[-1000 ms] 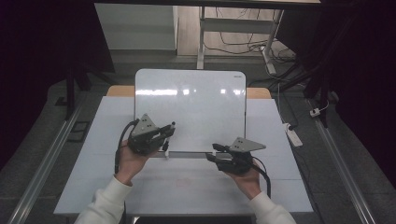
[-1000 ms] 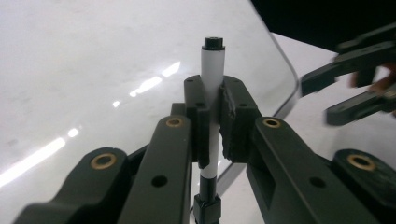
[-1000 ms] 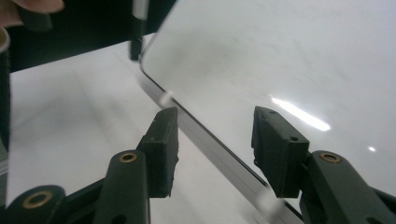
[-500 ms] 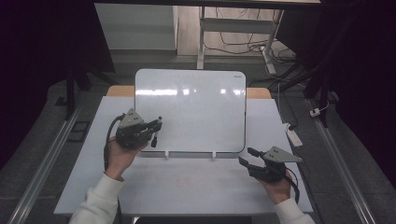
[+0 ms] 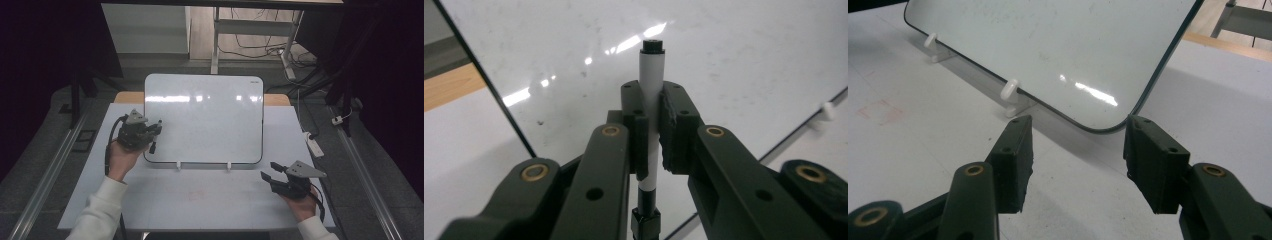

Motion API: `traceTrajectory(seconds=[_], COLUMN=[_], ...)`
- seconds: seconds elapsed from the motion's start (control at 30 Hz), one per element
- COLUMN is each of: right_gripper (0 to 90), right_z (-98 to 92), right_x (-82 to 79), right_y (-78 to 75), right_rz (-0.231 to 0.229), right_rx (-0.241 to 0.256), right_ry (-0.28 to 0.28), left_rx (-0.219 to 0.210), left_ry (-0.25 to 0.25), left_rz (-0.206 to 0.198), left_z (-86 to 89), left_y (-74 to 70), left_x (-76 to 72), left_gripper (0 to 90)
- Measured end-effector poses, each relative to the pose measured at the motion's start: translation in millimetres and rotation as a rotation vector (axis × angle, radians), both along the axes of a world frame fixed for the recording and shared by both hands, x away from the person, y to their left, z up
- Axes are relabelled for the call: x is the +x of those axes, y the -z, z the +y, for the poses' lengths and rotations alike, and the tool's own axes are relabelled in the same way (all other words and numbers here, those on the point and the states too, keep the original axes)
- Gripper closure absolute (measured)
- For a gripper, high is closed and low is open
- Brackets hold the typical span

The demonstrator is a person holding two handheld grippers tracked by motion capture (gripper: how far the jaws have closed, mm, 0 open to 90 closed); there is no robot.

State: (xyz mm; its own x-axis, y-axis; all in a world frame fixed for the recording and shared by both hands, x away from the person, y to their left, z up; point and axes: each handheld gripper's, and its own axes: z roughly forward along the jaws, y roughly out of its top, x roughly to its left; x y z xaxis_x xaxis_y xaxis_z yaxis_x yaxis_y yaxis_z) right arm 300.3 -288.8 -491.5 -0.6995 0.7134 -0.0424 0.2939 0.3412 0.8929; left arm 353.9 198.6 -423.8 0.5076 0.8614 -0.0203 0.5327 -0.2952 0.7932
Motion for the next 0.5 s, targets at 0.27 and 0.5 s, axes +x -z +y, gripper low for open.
traceTrajectory(seconds=[0.27, 0.5], right_gripper=[45.8, 45.8], right_z=[-1.8, -1.5], right_x=[0.4, 1.5], right_y=[-0.5, 0.8], right_rz=[-0.001, 0.002], right_rx=[0.006, -0.003], right_ry=[0.011, 0.012], left_rx=[0.048, 0.061], left_ry=[-0.012, -0.018], left_rz=[0.114, 0.124], left_z=[2.6, -1.6], left_y=[14.3, 19.1], left_x=[16.8, 23.7], left_gripper=[81.3, 81.3])
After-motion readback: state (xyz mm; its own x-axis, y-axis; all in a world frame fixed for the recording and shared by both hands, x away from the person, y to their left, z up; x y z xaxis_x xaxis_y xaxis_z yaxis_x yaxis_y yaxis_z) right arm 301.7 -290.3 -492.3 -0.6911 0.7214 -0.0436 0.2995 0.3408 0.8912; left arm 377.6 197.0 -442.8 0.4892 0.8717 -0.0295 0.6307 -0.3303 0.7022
